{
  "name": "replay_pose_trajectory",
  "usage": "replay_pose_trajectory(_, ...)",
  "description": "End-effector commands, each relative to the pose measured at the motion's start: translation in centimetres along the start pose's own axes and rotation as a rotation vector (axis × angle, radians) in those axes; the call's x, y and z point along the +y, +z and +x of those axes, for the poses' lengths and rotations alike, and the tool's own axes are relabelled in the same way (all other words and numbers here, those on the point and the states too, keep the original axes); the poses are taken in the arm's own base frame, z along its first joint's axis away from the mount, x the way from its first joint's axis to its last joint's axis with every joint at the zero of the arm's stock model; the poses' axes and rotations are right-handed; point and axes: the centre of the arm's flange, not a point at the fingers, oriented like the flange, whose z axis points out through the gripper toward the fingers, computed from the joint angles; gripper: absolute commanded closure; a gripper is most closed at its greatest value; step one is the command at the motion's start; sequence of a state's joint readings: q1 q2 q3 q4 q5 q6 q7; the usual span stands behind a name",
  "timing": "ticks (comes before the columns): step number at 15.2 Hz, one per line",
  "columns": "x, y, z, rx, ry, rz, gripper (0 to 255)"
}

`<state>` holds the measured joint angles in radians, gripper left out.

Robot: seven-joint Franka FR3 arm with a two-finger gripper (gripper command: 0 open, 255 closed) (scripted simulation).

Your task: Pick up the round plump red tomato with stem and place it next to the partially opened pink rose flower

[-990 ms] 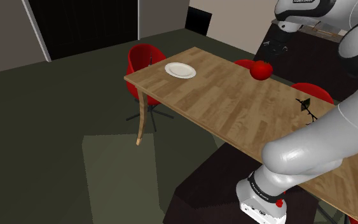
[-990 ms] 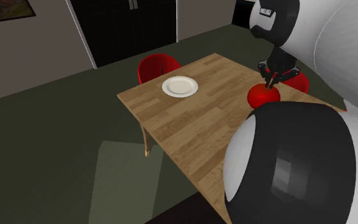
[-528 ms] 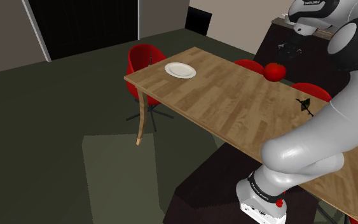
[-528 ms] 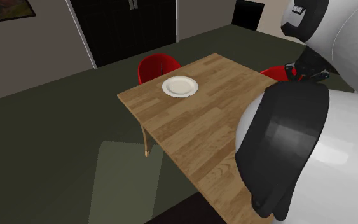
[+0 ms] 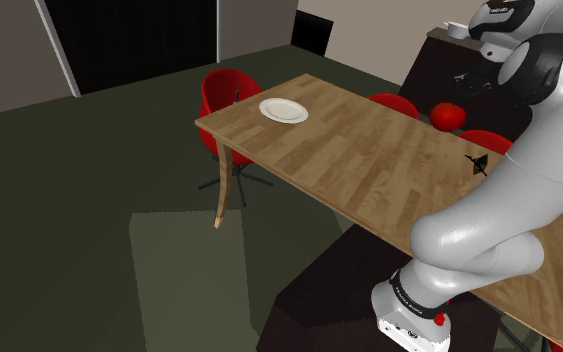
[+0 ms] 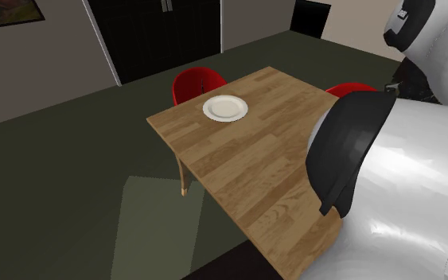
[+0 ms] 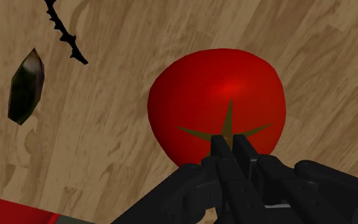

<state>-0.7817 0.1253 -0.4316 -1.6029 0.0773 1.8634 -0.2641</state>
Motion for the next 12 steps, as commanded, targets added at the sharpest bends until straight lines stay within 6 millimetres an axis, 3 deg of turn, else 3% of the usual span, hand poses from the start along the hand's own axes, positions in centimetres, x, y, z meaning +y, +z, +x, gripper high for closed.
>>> replay_pose_trajectory(1,0.2,1.1,-0.1,0.001,-0.001,0.000,255)
replay_pose_trajectory(12,0.1,6.8,-1.0,0.001,-0.001,0.000,255)
